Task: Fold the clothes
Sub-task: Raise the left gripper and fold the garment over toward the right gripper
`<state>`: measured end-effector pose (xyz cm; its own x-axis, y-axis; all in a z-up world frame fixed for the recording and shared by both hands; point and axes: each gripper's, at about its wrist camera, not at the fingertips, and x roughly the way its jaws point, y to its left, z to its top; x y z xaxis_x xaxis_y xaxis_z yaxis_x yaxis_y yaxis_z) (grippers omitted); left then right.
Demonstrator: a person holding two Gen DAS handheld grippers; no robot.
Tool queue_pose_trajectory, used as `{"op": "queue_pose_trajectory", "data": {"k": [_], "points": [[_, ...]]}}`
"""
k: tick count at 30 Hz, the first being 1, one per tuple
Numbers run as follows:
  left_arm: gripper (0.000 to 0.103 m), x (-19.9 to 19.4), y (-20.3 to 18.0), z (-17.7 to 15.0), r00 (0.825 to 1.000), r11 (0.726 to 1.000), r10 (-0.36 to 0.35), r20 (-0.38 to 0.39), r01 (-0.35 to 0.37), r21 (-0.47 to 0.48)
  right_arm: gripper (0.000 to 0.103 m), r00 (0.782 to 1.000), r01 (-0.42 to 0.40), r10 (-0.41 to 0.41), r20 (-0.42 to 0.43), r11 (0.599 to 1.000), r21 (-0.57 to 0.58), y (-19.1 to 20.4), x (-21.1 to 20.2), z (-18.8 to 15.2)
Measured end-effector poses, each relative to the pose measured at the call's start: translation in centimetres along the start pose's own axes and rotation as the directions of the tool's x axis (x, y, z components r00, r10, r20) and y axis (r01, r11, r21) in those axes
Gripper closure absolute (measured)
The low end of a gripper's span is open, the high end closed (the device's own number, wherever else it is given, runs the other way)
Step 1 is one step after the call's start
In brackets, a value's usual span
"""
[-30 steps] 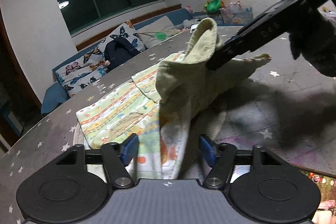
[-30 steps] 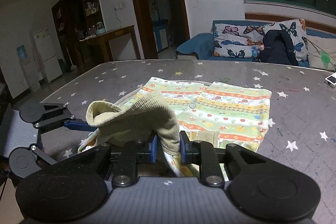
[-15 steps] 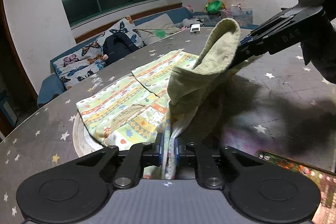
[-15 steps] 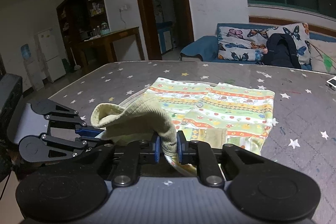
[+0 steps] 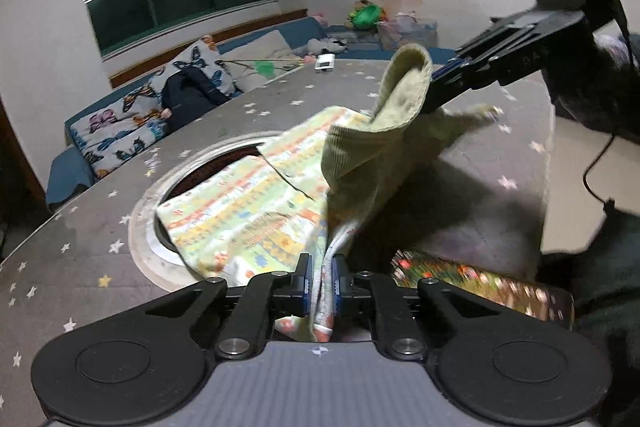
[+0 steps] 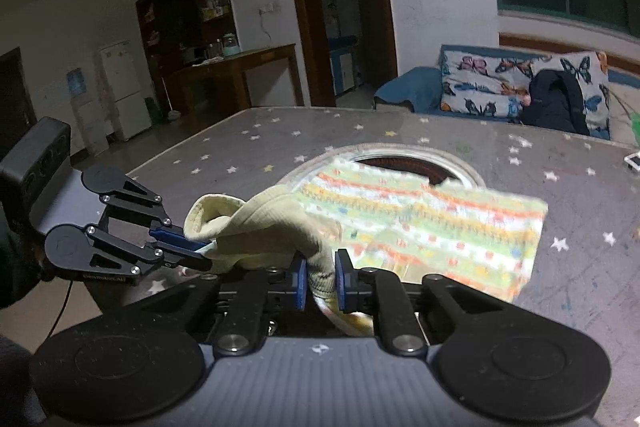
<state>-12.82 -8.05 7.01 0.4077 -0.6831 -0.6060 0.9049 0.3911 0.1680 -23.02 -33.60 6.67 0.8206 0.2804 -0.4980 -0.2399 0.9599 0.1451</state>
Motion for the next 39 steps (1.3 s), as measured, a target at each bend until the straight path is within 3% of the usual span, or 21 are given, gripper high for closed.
{"op": "queue_pose_trajectory", "data": {"k": [4, 7, 11, 14, 16, 23, 26, 27, 28, 34, 39], "points": [[0.092, 1.8, 2.4, 1.8, 1.000, 0.998, 0.027, 0.013, -0.026, -0.058, 0.095, 0.999, 0.014, -0.015, 0.043, 1.000, 0.007, -1.1, 0.3, 2.1], [0.092, 3.5, 3.4, 2.5, 0.999, 0.997, 0.041, -0.002, -0.041, -0.065, 0.095, 0.999, 0.042, -0.044, 0.019, 0.997, 0.064, -3.3, 2.6, 3.5], [0.092, 5.0, 3.8, 2.6, 0.999, 0.997, 0.048, -0.024, -0.049, -0.057, 0.094, 0.999, 0.031, -0.028, -0.028, 0.994, 0.106, -5.0, 4.0, 3.0], [0.092, 5.8, 3.8, 2.3, 0.999, 0.997, 0.040, -0.034, -0.042, -0.067, 0.083, 0.999, 0.021, -0.015, -0.052, 0.991, 0.131, -5.7, 3.9, 1.5], [0.092, 5.9, 3.7, 2.2, 0.998, 0.997, 0.041, -0.038, -0.044, -0.063, 0.069, 0.998, 0.019, -0.008, -0.067, 0.986, 0.166, -6.1, 3.7, 0.8], [0.092, 6.0, 3.8, 1.9, 0.998, 0.996, 0.047, -0.033, -0.050, -0.073, 0.053, 0.989, -0.079, 0.112, -0.097, 0.954, 0.289, -7.3, 2.7, -0.6], [0.092, 6.3, 3.8, 2.2, 0.997, 0.995, 0.068, -0.041, -0.071, -0.073, 0.056, 0.987, -0.065, 0.099, -0.128, 0.967, 0.245, -6.6, 4.0, -0.7], [0.092, 6.3, 3.8, 2.3, 0.996, 0.994, 0.079, -0.041, -0.081, -0.071, 0.069, 0.986, -0.060, 0.093, -0.137, 0.972, 0.226, -6.4, 4.4, -0.7], [0.094, 6.2, 3.8, 2.5, 0.995, 0.993, 0.093, -0.037, -0.095, -0.065, 0.091, 0.986, -0.061, 0.092, -0.141, 0.976, 0.209, -6.2, 4.8, -0.4], [0.098, 7.1, 6.3, 4.9, 0.983, 0.980, 0.182, 0.002, -0.181, -0.081, 0.094, 0.996, -0.031, 0.035, -0.087, 0.998, 0.050, -5.5, 5.9, 3.3], [0.098, 10.2, 9.2, 7.5, 0.960, 0.956, 0.279, 0.005, -0.277, -0.099, 0.094, 0.999, 0.016, -0.018, -0.028, 0.999, -0.052, -6.5, 8.3, 7.4]]}}
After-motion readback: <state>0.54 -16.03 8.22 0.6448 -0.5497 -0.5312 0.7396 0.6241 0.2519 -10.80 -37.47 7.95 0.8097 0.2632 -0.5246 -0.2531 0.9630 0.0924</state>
